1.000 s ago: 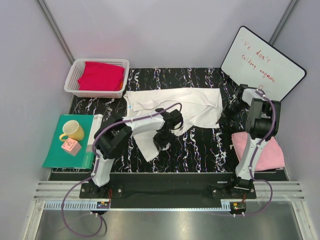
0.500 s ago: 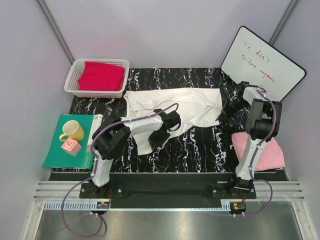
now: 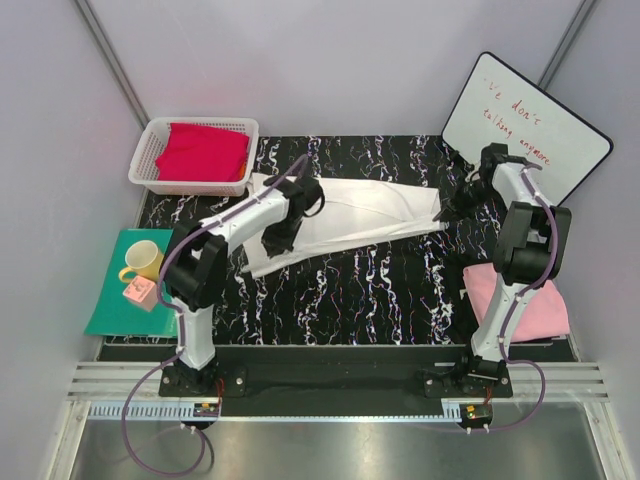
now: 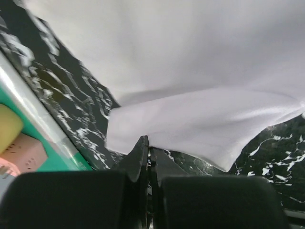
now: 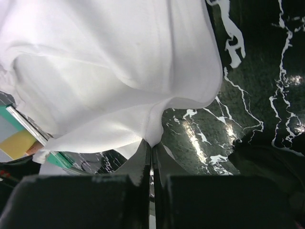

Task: Fold and stack the t-shirts
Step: Fold the other side of the tshirt into a rectangle

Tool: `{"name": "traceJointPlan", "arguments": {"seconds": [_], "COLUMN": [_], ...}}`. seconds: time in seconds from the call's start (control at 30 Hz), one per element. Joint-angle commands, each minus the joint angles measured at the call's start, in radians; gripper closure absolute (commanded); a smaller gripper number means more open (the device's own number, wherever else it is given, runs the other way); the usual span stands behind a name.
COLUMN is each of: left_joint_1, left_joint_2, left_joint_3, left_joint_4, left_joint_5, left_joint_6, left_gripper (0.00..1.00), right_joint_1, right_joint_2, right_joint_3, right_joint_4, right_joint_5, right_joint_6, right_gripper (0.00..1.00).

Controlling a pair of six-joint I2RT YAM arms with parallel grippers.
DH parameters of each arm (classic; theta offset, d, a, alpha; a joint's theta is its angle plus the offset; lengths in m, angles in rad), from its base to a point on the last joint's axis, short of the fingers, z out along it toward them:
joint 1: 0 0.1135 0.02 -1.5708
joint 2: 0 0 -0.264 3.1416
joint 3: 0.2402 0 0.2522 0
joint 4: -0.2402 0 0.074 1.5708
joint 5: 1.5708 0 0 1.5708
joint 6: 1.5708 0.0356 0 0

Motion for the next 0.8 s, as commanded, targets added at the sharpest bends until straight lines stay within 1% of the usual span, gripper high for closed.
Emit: {"name": "traceJointPlan", "arguments": {"seconds": [0.0, 0.07, 0.1, 0.13, 0.17, 0.27, 0.43, 0.57, 0.63, 0.67, 0.73, 0.77], "left_joint_1": [0.036, 0.059, 0.065, 0.077, 0.084, 0.114, 0.124, 0.124, 0.124, 0.122, 0.124, 0.124], "left_joint_2": [0.006, 0.066, 0.090, 0.113, 0.162, 0.218, 0.307, 0.360, 0.371, 0.371, 0.370, 0.370], "left_joint_3": [0.192, 0.266, 0.350, 0.393, 0.486, 0.574, 0.673, 0.717, 0.722, 0.720, 0.710, 0.705], "left_joint_4": [-0.068, -0.088, -0.108, -0.121, -0.142, -0.130, -0.124, -0.029, 0.017, 0.080, 0.154, 0.228], "left_joint_5": [-0.129, -0.163, -0.175, -0.203, -0.215, -0.223, -0.336, -0.405, -0.482, -0.505, -0.566, -0.576], "left_joint_6": [0.046, 0.063, 0.078, 0.086, 0.092, 0.101, 0.093, 0.142, 0.178, 0.228, 0.280, 0.353], "left_gripper": [1.00, 1.00, 1.00, 1.00, 1.00, 1.00, 1.00, 1.00, 1.00, 1.00, 1.00, 1.00], "right_joint_1": [0.002, 0.002, 0.002, 0.002, 0.002, 0.002, 0.002, 0.002, 0.002, 0.002, 0.002, 0.002], "right_joint_2": [0.012, 0.029, 0.048, 0.057, 0.066, 0.112, 0.160, 0.197, 0.203, 0.206, 0.209, 0.210], "right_joint_3": [0.088, 0.102, 0.108, 0.119, 0.123, 0.137, 0.156, 0.168, 0.176, 0.180, 0.192, 0.200], "right_joint_4": [0.001, 0.001, 0.001, 0.001, 0.001, 0.001, 0.003, 0.003, 0.001, 0.003, 0.004, 0.004], "right_joint_5": [-0.031, -0.033, -0.034, -0.033, -0.037, -0.050, -0.050, -0.054, -0.047, -0.044, -0.038, -0.038], "right_joint_6": [0.017, 0.018, 0.018, 0.020, 0.024, 0.028, 0.024, 0.015, 0.008, 0.005, 0.003, 0.003], "right_gripper": [1.00, 1.00, 1.00, 1.00, 1.00, 1.00, 1.00, 1.00, 1.00, 1.00, 1.00, 1.00]}}
